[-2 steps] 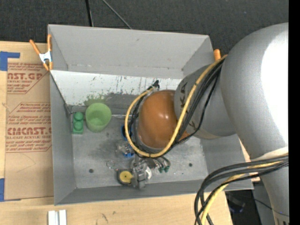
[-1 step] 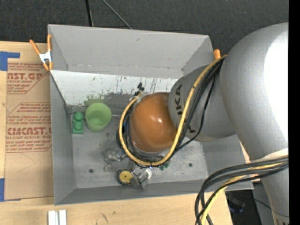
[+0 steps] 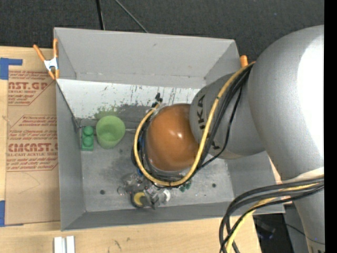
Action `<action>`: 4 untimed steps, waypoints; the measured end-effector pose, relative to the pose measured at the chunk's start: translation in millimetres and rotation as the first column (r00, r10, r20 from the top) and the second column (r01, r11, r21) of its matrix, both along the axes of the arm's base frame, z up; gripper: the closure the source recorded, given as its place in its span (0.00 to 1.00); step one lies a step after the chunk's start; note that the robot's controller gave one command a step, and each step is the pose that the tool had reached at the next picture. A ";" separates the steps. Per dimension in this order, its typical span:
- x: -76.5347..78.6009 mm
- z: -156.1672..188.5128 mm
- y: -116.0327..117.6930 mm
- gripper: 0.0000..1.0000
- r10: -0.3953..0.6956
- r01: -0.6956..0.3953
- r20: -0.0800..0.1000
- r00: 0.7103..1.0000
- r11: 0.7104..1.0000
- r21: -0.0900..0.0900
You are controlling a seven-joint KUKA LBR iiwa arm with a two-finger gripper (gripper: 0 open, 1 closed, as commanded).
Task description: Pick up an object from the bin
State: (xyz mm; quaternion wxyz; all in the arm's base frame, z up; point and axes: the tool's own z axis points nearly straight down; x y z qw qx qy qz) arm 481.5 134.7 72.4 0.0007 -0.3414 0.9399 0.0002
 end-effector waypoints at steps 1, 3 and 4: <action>35.7 143.4 -51.5 1.00 0.427 -0.427 0.006 0.904 0.904 -0.002; 6.9 57.9 -1.1 1.00 0.402 -0.402 0.000 0.915 0.915 0.004; 7.2 59.0 -3.8 0.00 0.399 -0.399 -0.001 0.917 0.917 0.002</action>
Offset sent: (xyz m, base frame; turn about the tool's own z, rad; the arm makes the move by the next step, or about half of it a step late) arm 0.0339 -0.0513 0.1413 -0.4444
